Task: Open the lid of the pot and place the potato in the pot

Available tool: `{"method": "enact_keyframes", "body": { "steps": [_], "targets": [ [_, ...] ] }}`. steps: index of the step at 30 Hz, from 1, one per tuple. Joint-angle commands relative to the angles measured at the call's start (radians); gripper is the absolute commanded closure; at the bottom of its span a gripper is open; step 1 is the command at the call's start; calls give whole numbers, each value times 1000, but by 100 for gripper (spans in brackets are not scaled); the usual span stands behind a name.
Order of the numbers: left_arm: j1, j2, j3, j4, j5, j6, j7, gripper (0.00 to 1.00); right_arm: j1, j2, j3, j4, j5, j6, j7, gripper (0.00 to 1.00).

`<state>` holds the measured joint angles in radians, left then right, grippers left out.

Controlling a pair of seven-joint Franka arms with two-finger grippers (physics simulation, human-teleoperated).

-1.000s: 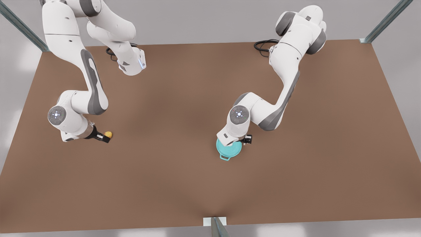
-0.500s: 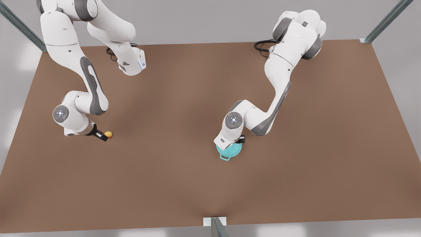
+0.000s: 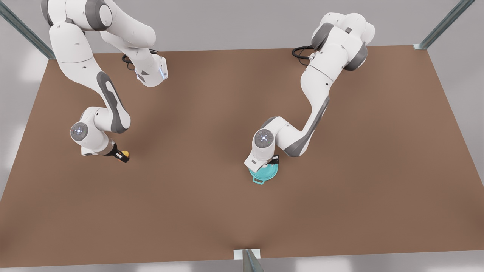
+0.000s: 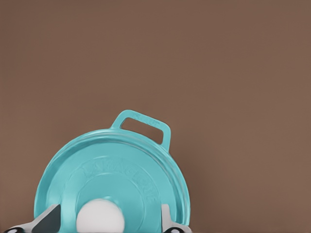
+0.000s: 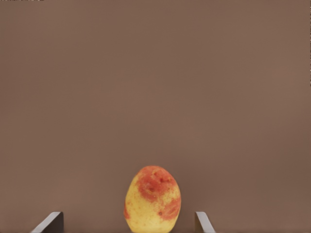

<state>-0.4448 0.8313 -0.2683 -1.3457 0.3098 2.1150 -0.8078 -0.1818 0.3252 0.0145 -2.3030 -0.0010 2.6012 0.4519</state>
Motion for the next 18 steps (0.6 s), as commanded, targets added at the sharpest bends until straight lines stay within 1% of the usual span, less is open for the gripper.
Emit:
{"method": "enact_keyframes", "body": {
  "steps": [1, 2, 3, 4, 7, 11, 12, 14, 16, 18],
  "targets": [
    [0, 0, 0, 0, 8, 3, -82, 0, -8, 0, -1, -7, -1, 36, -4, 0],
    [0, 0, 0, 0, 8, 3, -82, 10, -8, 1, 1, -18, -1, 57, -4, 0],
    [2, 0, 0, 2, 6, 3, -80, 36, -8, 6, 1, -18, -2, 59, -7, 0],
    [2, 0, 0, 2, 8, 3, -80, 43, -8, 8, 1, -18, -1, 62, -10, 0],
    [2, -1, 0, 7, 8, 0, -76, 46, -8, 8, 1, -41, -1, 88, -12, 0],
    [2, -8, 0, 16, 9, -10, -74, 47, -8, 20, 1, -62, -1, 132, -12, 0],
    [3, -8, 1, 16, 9, -10, -74, 50, -8, 29, 1, -69, -1, 157, -12, 0],
    [5, -9, 1, 22, 11, -10, -73, 51, -7, 44, 1, -78, -1, 183, -12, 0],
    [15, -11, 11, 62, 9, -15, -31, 51, -8, 57, 2, -78, -2, 191, -12, 0],
    [156, 2, 11, 85, 3, -12, 173, 51, -8, 66, 1, -73, -2, 191, -10, 0]
  ]
}}
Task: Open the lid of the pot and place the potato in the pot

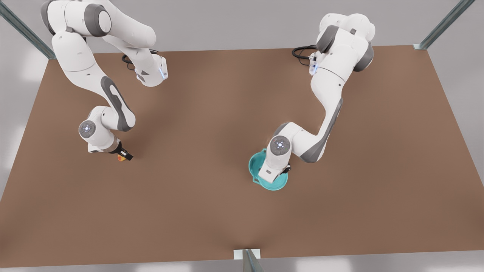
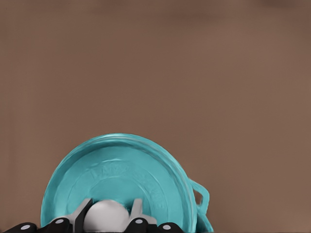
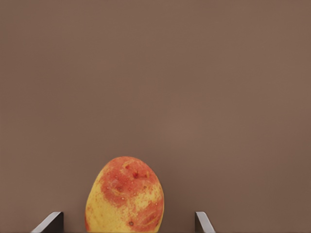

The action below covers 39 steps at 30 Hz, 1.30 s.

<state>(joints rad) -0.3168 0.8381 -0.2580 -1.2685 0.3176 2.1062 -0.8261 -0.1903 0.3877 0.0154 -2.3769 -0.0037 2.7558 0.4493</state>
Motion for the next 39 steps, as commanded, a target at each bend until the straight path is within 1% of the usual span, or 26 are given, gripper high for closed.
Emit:
{"method": "enact_keyframes", "body": {
  "steps": [1, 2, 3, 4, 6, 7, 8, 9, 10, 11, 12, 13, 14, 15, 16, 17, 18, 19, 25, 32, 37, 39],
  "targets": [
    [88, 38, 3, 21, -5, 11, 315, 51, -1, 3, 0, 2, 1, 36, -8, 0],
    [146, 90, 12, 52, -3, 23, 422, 51, -1, 3, 0, 4, 1, 36, -8, 0],
    [156, 113, 71, 51, -3, 28, 490, 51, -1, 3, 0, 4, 1, 36, -8, 0],
    [156, 140, 72, 51, -8, 32, 483, 51, -1, 3, 0, 5, -1, 36, -8, 0],
    [148, 153, 65, 55, -11, 34, 476, 51, -9, 3, -2, 8, -1, 35, -8, 0],
    [148, 147, 65, 57, -12, 34, 481, 23, -9, 3, -2, 10, -1, 35, -8, 0],
    [151, 112, 48, 64, -12, 14, 482, 0, -11, 3, -2, 10, -1, 35, -8, 0],
    [163, 50, 39, 144, -17, -130, 528, 0, -11, 3, -2, 10, -1, 35, -8, 3],
    [258, -55, -3, 169, -119, -260, 645, 0, -11, 3, -2, 10, -1, 35, -8, 7],
    [335, -169, -18, 167, -138, -379, 717, 0, -11, 3, -2, 10, -1, 36, -6, 9],
    [399, -287, -18, 158, -143, -596, 774, 0, -11, 3, -2, 10, -1, 36, -6, 13],
    [473, -419, -17, 16, -210, -697, 820, 0, -11, 3, -2, 10, -1, 36, -6, 15],
    [499, -680, -10, -372, -252, -450, 818, 0, -11, 3, 0, 10, -1, 36, -4, 23],
    [507, -709, -6, -397, -264, -442, 818, 0, -11, 3, -2, 10, -1, 36, -4, 25],
    [507, -702, -4, -408, -295, -414, 820, 0, -11, 3, 0, 10, -1, 36, -4, 28],
    [512, -694, -3, -402, -292, -408, 825, 0, -11, 3, 0, 10, -1, 36, -4, 34],
    [519, -695, -4, -400, -288, -417, 828, 0, -11, 3, -2, 10, -1, 36, -4, 37],
    [518, -695, -7, -396, -285, -419, 825, 0, -11, 3, -2, 10, -1, 36, -3, 37],
    [532, -649, -6, -354, -284, -407, 821, 0, -11, -1, 0, 10, -1, 31, -3, 46],
    [528, -642, -6, -347, -282, -413, 818, 0, -9, -30, -2, 10, 2, 7, 6, 45],
    [528, -642, -6, -347, -282, -414, 818, 0, 28, -69, 9, 104, 13, -165, 81, 46],
    [528, -642, -6, -347, -282, -414, 818, 0, 34, -86, 34, 157, 13, -225, 132, 46]
  ]
}}
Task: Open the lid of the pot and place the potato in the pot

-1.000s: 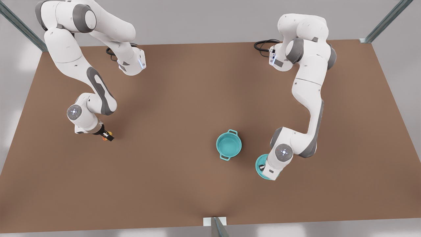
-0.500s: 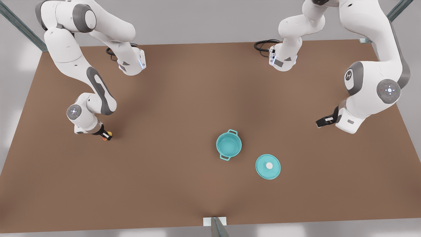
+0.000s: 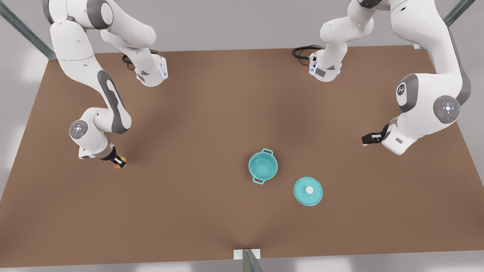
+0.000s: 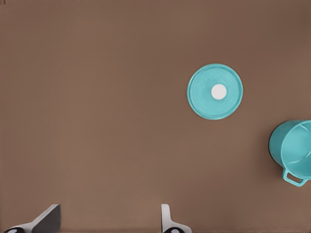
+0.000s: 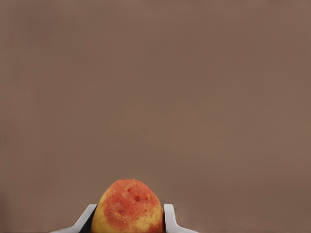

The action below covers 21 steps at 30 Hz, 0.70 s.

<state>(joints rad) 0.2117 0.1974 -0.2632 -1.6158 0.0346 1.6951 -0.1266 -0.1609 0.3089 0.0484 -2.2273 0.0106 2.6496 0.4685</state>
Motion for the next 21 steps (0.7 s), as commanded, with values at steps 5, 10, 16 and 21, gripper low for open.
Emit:
{"method": "enact_keyframes", "body": {
  "steps": [5, 10, 16, 21],
  "targets": [
    [0, -1, -1, 0, 1, -3, 119, 0, 37, -7, 128, 195, -4, -362, 360, 46],
    [0, -1, -1, 0, 1, -3, 119, 0, 244, 19, 128, 350, -6, -499, 648, 47],
    [0, -1, -1, 0, 1, -3, 119, 0, 468, 145, 128, 564, 2, -554, 909, 47],
    [0, -1, -1, -1, 1, -3, 117, 0, 589, 320, 126, 839, 25, -570, 1015, 47]
  ]
}}
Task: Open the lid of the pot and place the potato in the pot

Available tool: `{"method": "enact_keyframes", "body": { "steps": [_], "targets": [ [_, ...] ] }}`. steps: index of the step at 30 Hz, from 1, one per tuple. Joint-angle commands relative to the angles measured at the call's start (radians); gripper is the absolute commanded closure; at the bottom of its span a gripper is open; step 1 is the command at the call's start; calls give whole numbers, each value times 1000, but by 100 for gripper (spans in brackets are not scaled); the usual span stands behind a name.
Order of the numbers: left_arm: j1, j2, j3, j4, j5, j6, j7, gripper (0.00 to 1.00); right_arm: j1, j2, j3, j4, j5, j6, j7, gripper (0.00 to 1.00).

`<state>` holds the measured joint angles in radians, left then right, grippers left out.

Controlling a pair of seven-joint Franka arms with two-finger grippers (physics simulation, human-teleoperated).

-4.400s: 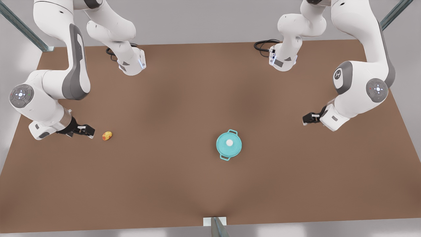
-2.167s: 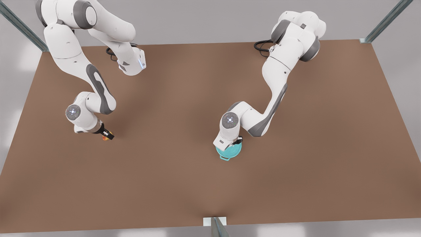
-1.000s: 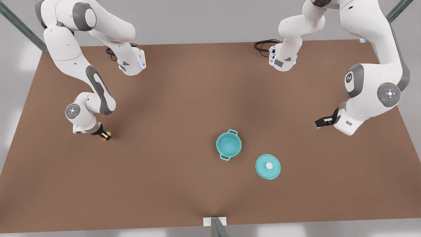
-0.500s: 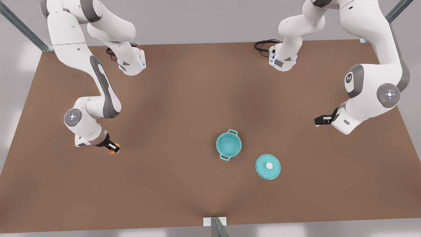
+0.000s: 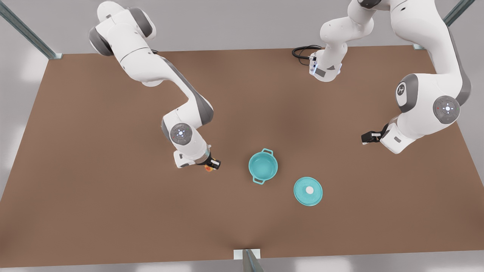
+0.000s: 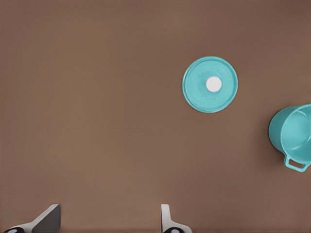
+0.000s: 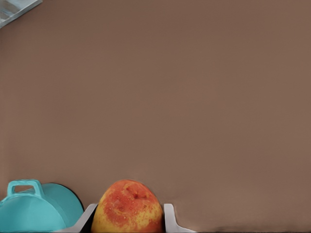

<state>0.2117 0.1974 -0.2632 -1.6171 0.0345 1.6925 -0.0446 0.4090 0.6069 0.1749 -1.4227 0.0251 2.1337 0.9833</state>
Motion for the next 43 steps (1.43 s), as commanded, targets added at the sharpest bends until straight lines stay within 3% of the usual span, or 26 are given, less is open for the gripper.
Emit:
{"method": "enact_keyframes", "body": {
  "steps": [1, 5, 17, 24, 25, 26, 30, 32, 34, 35, 36, 37, 39, 41, 43],
  "targets": [
    [0, -1, -1, 0, 1, -1, 35, 0, 24, 52, 0, 86, 7, -55, 537, 47],
    [-2, 4, -1, 2, 1, -1, 34, 0, 125, 177, -3, 272, 22, -40, 571, 47],
    [-5, 1, -7, 3, 1, -4, 42, 0, 238, 321, -14, 312, 56, 285, 566, 46],
    [-32, 2, -8, 25, 1, -1, 19, 0, 266, 370, -26, 366, 56, 348, 568, 44],
    [-34, 4, -8, 25, 1, -1, 11, 0, 266, 370, -29, 366, 56, 348, 546, 16],
    [-32, 4, -8, 25, 1, -1, 11, 0, 264, 370, -28, 364, 56, 347, 500, 0],
    [-32, 5, -8, 26, 2, -1, 11, 0, 264, 369, -26, 363, 55, 338, 494, 0],
    [-34, 5, -8, 49, -7, -5, 19, 0, 202, 298, -25, 309, 49, 257, 443, 0],
    [-44, 31, -8, 91, -1, -16, 14, 0, -16, -38, -25, -128, 49, 186, 212, 0],
    [-51, 45, -8, 128, 1, -19, 20, 0, -143, -154, -25, -226, 49, 63, 50, 0],
    [-63, 45, -8, 129, -2, -19, 19, 0, -335, -228, -25, -214, 49, -204, -332, 0],
    [-63, 48, -7, 129, -7, -19, 19, 0, -444, -282, -23, -203, 16, -325, -579, 0],
    [-58, 48, -7, 129, -7, -17, 19, 0, -628, -403, -23, -268, -65, -379, -802, 0],
    [-60, 48, -5, 129, -8, -17, 12, 0, -667, -500, -23, -364, -73, -370, -864, 0],
    [-60, 48, -7, 129, -7, -17, 12, 0, -674, -504, -20, -367, -79, -379, -854, 0]
  ]
}}
